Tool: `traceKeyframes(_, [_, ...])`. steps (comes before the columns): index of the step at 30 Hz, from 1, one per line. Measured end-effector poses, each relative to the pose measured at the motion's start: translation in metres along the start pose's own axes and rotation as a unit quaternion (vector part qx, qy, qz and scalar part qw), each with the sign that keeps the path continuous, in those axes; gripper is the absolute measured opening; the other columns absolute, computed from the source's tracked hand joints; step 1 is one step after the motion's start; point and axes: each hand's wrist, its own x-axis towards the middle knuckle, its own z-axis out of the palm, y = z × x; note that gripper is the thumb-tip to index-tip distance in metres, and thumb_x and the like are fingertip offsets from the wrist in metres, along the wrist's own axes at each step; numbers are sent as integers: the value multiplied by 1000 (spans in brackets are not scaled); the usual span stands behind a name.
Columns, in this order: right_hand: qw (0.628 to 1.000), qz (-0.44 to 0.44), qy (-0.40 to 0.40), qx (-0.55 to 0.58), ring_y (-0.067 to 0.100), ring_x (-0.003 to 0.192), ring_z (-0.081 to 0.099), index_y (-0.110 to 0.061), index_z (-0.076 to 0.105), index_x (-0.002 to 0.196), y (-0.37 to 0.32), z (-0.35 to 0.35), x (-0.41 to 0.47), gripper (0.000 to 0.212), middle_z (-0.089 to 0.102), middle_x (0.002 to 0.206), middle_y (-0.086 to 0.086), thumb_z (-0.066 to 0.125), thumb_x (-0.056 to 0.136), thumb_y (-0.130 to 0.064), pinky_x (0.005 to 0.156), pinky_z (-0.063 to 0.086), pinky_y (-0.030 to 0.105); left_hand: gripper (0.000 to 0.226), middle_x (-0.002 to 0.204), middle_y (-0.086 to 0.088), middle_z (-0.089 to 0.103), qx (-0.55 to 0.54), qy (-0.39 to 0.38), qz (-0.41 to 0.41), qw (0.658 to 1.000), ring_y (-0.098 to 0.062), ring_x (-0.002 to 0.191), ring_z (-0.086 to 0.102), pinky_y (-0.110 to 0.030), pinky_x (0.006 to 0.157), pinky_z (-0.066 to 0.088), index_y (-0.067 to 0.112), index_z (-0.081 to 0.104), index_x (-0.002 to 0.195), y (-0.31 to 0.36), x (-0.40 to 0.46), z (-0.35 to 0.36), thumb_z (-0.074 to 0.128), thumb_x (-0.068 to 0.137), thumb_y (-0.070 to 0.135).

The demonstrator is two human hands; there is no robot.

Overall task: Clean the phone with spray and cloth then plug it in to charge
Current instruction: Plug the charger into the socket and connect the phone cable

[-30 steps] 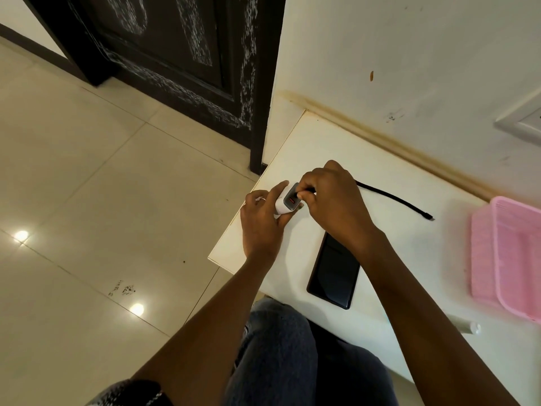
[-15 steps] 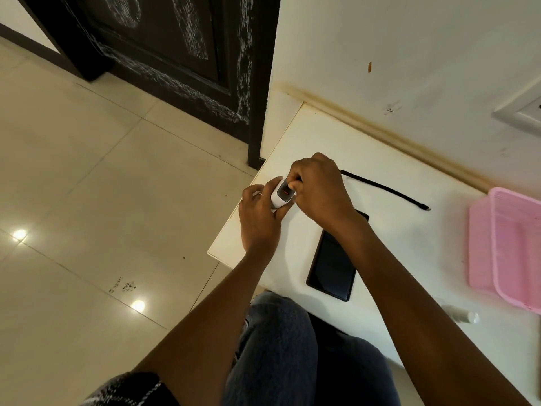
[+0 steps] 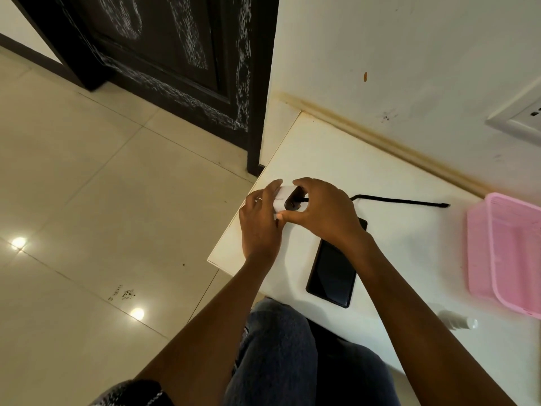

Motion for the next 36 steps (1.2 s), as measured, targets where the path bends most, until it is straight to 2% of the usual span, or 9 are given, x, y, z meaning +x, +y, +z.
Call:
traceKeyframes(7, [993, 28, 64, 93, 19, 104, 61, -20, 55, 121, 6, 2, -3, 67, 64, 118, 1, 71, 68, -57, 86, 52, 37, 75, 147, -2, 42, -12, 5, -9, 1000, -27, 131, 43, -50, 109, 32, 28, 31, 144, 2, 3, -3, 63, 81, 53])
traceKeyframes(10, [976, 58, 126, 171, 15, 97, 63, -23, 56, 120, 10, -4, -10, 66, 64, 117, -3, 74, 66, -55, 82, 55, 34, 82, 149, 0, 39, -3, 1, -4, 1000, -25, 132, 42, -48, 110, 31, 28, 26, 146, 3, 3, -4, 58, 79, 62])
traceKeyframes(17, [862, 144, 308, 376, 5, 87, 65, -24, 57, 120, 23, -26, -23, 63, 65, 109, -10, 79, 65, -45, 70, 53, 13, 78, 145, -2, 44, 76, -6, 41, 996, -27, 130, 45, -50, 109, 30, 25, 31, 143, 0, 4, -2, 48, 81, 69])
traceKeyframes(21, [764, 210, 418, 444, -10, 74, 63, -16, 60, 119, 50, -39, -21, 58, 63, 99, -13, 81, 68, -34, 66, 52, 11, 77, 139, -5, 52, 173, 3, 101, 980, -28, 122, 53, -49, 101, 39, 21, 37, 140, -2, 5, 0, 45, 82, 71])
traceKeyframes(23, [713, 241, 470, 461, -15, 71, 60, -14, 59, 119, 67, -46, -20, 58, 63, 102, -7, 81, 68, -31, 68, 55, 16, 75, 137, -6, 54, 195, 10, 124, 973, -27, 119, 55, -49, 96, 42, 20, 38, 139, -4, 6, 2, 44, 83, 70])
traceKeyframes(27, [632, 278, 552, 468, -10, 77, 62, -10, 57, 122, 102, -65, -17, 61, 64, 110, 1, 82, 68, -25, 66, 52, 10, 71, 140, -6, 50, 209, 3, 131, 969, -29, 123, 51, -53, 99, 37, 21, 36, 139, -5, 6, 4, 42, 85, 67])
traceKeyframes(29, [608, 287, 579, 461, 2, 85, 63, -9, 55, 123, 119, -76, -15, 64, 63, 110, 2, 82, 67, -22, 69, 53, 12, 69, 142, -7, 48, 203, -4, 127, 971, -31, 125, 49, -55, 101, 35, 20, 37, 139, -3, 6, 4, 41, 86, 65])
traceKeyframes(31, [594, 297, 599, 447, 6, 88, 60, -8, 55, 124, 135, -86, -12, 65, 64, 115, 5, 82, 66, -20, 69, 50, 6, 69, 143, -8, 48, 207, -14, 129, 970, -33, 127, 47, -56, 102, 33, 20, 38, 139, 0, 6, 3, 39, 85, 63])
traceKeyframes(36, [586, 308, 617, 426, -10, 73, 53, -11, 54, 125, 165, -100, -3, 67, 62, 120, 1, 82, 65, -21, 66, 48, 7, 68, 144, -10, 47, 214, -35, 130, 967, -36, 128, 46, -61, 103, 31, 19, 39, 139, 2, 5, 1, 37, 85, 61])
